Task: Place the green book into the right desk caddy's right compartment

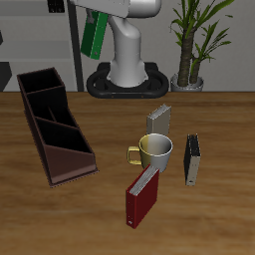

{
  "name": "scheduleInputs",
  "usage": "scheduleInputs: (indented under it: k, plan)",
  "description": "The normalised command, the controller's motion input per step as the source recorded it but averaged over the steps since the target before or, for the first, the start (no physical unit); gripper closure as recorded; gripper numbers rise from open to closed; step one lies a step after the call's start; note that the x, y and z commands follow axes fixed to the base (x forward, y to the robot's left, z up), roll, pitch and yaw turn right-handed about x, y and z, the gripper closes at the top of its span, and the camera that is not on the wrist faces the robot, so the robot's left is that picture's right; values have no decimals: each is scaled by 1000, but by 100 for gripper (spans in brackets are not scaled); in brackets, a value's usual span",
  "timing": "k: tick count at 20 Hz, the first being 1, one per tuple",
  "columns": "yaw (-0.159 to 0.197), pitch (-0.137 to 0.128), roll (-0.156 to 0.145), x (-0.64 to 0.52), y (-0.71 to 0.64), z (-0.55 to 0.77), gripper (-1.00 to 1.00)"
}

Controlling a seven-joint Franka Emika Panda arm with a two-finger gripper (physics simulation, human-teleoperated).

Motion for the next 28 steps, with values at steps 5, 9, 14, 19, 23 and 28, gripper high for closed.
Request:
scheduleInputs:
  k: [5,9,14,19,23,28]
  plan:
    - [6,-7,-32,-162,-37,-24,100]
    - [14,-19,-34,-175,-34,2,100]
    - [20,-13,-25,-141,-11,-66,100]
    - [-21,13,-53,-158,-158,-191,100]
    - [-27,-1,-31,-142,-77,-120,100]
    - [-10,11,-38,-136,-99,-148,100]
